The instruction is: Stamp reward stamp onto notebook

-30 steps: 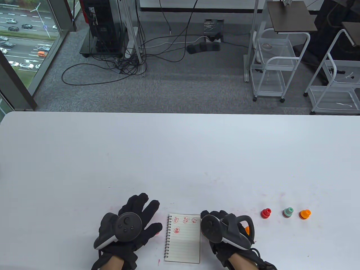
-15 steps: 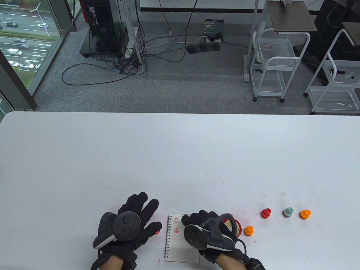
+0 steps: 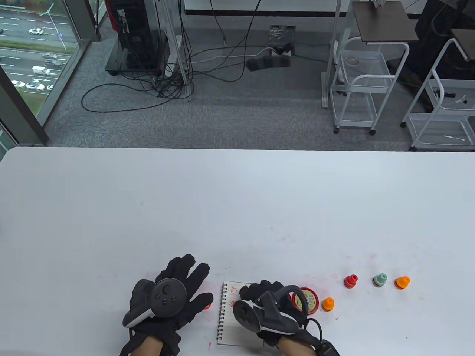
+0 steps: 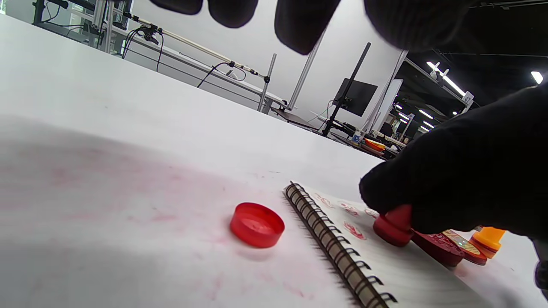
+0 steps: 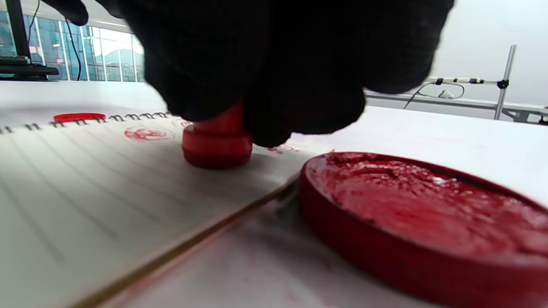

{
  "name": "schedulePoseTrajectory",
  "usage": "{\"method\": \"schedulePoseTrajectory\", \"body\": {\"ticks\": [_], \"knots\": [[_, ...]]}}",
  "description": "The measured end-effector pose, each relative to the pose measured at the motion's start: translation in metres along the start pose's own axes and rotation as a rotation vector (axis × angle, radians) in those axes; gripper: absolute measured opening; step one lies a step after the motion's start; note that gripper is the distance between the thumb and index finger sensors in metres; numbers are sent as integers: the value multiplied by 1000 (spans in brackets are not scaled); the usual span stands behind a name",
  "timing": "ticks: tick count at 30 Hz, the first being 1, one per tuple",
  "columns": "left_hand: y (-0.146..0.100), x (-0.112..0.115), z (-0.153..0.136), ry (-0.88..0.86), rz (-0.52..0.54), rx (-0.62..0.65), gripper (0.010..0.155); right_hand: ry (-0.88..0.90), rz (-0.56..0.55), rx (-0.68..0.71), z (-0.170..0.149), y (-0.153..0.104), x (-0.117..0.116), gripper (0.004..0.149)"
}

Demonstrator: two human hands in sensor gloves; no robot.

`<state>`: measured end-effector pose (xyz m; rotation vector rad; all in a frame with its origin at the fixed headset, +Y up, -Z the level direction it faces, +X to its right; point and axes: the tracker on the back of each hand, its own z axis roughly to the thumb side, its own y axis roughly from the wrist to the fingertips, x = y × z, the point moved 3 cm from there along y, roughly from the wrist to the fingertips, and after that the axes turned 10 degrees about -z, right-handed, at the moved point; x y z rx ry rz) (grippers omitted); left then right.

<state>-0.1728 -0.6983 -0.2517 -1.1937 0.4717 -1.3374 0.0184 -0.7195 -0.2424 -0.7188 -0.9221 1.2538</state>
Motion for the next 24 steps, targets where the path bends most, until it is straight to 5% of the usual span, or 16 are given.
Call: {"method": "schedulePoseTrajectory", "body": {"ticks": [24], "knots": [[0, 1, 0, -9, -25, -11, 79, -114, 95, 59, 15, 12, -2, 45]]}}
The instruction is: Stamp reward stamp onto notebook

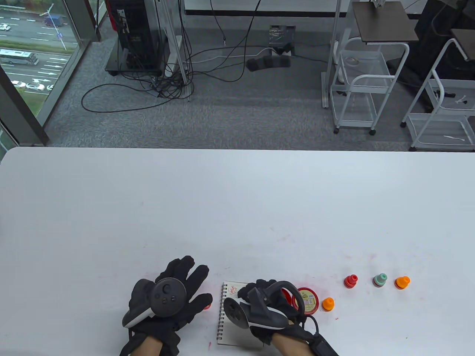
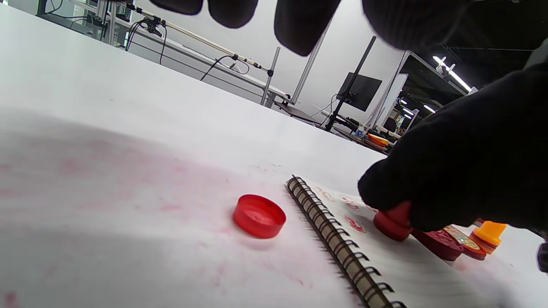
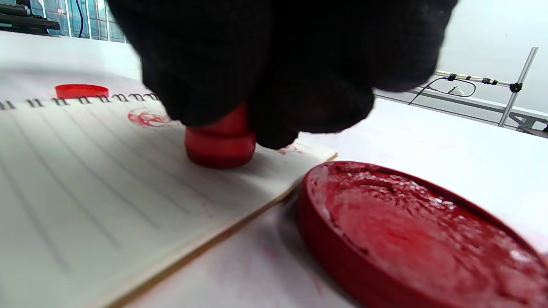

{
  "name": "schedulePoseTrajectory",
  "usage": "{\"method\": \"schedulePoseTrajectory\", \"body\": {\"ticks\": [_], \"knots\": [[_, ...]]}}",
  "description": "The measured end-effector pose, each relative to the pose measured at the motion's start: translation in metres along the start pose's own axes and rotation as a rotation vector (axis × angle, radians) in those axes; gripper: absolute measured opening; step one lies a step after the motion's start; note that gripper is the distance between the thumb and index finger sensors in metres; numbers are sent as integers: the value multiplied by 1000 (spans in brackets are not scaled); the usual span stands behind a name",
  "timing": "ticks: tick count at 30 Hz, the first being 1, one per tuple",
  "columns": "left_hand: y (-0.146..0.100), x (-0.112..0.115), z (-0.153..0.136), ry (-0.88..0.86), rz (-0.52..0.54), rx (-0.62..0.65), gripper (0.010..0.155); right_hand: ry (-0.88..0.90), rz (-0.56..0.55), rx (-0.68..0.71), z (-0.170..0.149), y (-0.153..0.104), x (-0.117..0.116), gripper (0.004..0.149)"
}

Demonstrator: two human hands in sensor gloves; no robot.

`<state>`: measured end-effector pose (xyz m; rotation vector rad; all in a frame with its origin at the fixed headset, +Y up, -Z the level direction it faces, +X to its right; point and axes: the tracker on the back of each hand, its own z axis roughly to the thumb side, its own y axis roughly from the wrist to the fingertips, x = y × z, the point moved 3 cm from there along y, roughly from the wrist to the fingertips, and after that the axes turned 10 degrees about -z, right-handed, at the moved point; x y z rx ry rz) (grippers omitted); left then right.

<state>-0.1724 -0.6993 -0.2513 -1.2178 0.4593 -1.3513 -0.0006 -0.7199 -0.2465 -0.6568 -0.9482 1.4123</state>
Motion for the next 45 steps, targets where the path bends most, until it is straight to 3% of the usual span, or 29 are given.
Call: {"method": "schedulePoseTrajectory", "body": {"ticks": [13, 20, 23, 30, 37, 39, 45], "knots": [[1, 1, 1, 3, -18, -4, 79, 37, 61, -19, -4, 8, -1, 45], [1, 3, 0, -3, -33, -7, 79, 27, 43, -20, -7, 2, -3, 46], [1, 4, -1, -14, -37, -9, 79, 107, 53, 9, -18, -2, -3, 47], [4, 6, -1, -14, -57, -13, 79, 287, -217, -176, -70, -39, 34, 47], [11, 20, 0, 35, -120, -34, 81, 403, -462, -291, -98, -77, 44, 47], [14, 26, 0, 55, -151, -38, 83, 458, -428, -273, -100, -77, 44, 47], [23, 40, -1, 108, -223, -63, 84, 504, -473, -306, -110, -81, 44, 47]]}}
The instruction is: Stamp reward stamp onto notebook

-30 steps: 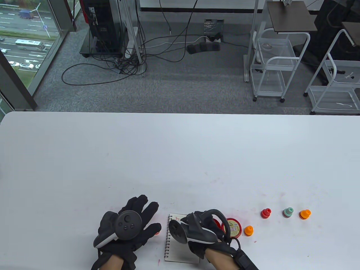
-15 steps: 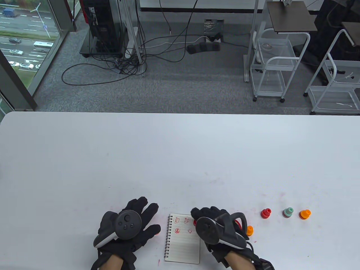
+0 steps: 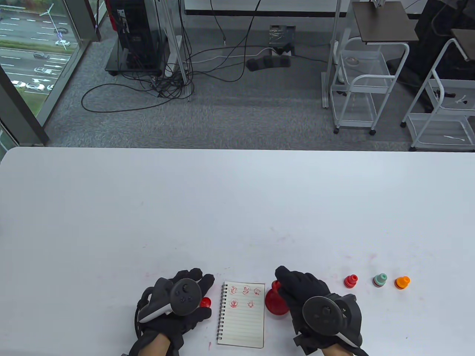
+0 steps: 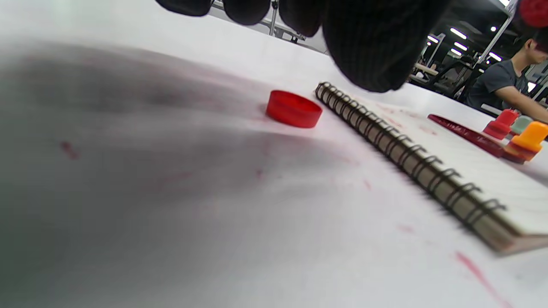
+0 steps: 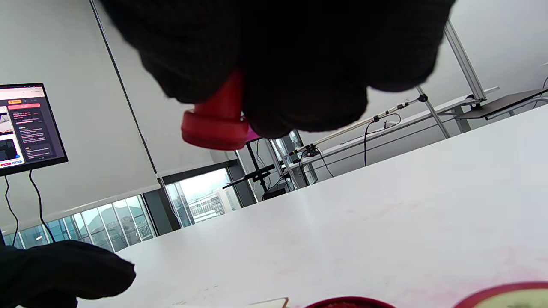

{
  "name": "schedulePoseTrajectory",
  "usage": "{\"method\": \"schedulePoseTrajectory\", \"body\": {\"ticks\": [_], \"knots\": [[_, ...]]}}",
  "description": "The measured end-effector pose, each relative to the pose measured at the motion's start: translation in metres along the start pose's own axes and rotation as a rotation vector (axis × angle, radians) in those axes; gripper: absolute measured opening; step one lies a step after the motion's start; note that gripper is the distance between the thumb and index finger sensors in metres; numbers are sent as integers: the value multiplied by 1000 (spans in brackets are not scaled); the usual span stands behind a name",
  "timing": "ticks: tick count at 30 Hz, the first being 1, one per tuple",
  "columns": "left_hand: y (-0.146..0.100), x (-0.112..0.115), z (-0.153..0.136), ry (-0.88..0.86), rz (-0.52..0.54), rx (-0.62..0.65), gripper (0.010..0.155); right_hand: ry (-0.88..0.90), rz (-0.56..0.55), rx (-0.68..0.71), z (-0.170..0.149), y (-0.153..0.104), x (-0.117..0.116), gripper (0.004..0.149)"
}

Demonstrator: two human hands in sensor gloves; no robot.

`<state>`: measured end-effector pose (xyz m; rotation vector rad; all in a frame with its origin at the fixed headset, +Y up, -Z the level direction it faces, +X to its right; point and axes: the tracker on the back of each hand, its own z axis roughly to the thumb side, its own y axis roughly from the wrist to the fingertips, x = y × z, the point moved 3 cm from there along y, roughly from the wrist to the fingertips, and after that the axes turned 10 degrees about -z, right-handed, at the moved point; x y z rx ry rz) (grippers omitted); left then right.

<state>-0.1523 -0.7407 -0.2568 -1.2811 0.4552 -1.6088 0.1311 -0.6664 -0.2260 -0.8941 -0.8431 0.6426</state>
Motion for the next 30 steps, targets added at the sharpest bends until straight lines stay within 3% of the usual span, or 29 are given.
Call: {"method": "schedulePoseTrajectory", "body": {"ticks": [9, 24, 30], "knots": [[15, 13, 1, 47, -74, -77, 80, 1, 10, 14, 0, -1, -2, 47], [16, 9, 6, 45, 0, -86, 65, 17, 38, 30, 1, -5, -5, 47], [-1, -16, 20, -118, 208, 88, 62, 31, 23, 38, 6, -5, -5, 47]]}}
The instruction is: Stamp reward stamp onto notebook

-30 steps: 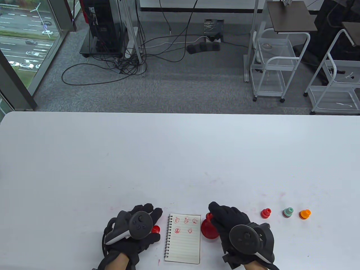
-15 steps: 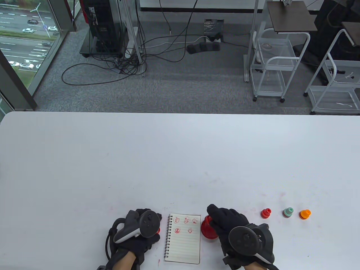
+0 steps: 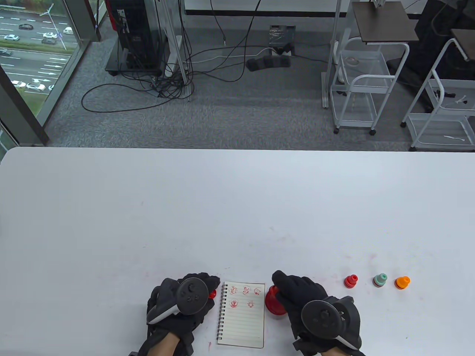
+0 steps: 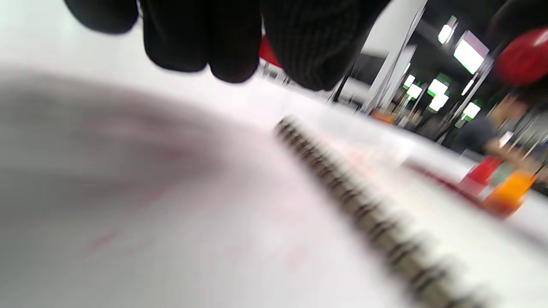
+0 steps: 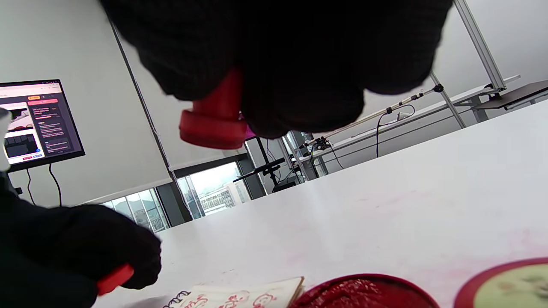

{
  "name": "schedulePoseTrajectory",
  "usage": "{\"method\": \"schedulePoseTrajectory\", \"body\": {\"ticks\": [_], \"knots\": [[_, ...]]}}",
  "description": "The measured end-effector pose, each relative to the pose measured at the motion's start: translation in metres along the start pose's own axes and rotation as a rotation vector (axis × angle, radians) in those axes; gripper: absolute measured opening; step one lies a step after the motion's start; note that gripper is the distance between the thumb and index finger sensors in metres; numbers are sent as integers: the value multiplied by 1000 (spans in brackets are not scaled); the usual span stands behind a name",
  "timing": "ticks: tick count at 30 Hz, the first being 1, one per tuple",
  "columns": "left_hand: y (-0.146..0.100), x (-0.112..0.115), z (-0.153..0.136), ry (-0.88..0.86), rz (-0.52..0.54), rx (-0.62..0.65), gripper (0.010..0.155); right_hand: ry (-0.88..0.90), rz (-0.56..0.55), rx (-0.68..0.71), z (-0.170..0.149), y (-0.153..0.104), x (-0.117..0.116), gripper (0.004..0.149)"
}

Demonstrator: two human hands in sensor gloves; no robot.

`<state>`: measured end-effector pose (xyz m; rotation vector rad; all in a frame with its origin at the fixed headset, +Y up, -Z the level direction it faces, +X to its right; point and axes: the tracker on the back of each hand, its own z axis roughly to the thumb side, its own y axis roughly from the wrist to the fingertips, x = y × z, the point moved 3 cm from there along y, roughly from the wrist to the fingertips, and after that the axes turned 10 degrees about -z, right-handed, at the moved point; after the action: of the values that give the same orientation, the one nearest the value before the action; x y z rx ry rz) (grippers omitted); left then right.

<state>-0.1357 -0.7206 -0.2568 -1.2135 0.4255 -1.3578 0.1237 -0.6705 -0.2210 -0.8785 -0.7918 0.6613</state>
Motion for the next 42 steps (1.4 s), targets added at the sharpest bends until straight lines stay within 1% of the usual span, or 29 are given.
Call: {"method": "schedulePoseTrajectory", "body": {"ticks": [1, 5, 7, 8, 9, 10, 14, 17, 19, 22, 29, 34, 42], "knots": [[-3, -6, 6, -64, 53, 49, 62, 18, -2, 2, 2, 0, 0, 47], [-6, -13, 18, -181, 123, 153, 61, 78, -8, 8, 9, -2, -1, 47], [-6, -11, 22, -208, 102, 179, 63, 110, -10, 10, 13, -3, -2, 47], [-6, -11, 23, -219, 108, 184, 65, 130, -12, 12, 16, -3, -2, 47], [-5, -10, 25, -225, 97, 197, 69, 150, -15, 13, 18, -4, -4, 47], [-5, -9, 26, -233, 84, 208, 69, 175, -20, 17, 21, -5, -6, 48], [-4, -7, 31, -260, 70, 235, 68, 212, -25, 28, 30, -6, -10, 52], [-5, -7, 35, -249, 81, 249, 69, 228, -28, 42, 34, -7, -12, 53], [-5, -5, 39, -203, 65, 254, 70, 249, -19, 51, 37, -7, -14, 52], [-5, -4, 44, -155, 74, 261, 71, 256, 7, 85, 42, -9, -17, 51], [-4, -2, 48, -176, 68, 282, 71, 231, 22, 125, 48, -10, -20, 50], [-4, -1, 48, -180, 63, 290, 71, 152, 10, 166, 52, -12, -19, 50], [-4, -1, 49, -179, 66, 295, 71, 177, 19, 153, 51, -12, -20, 50]]}}
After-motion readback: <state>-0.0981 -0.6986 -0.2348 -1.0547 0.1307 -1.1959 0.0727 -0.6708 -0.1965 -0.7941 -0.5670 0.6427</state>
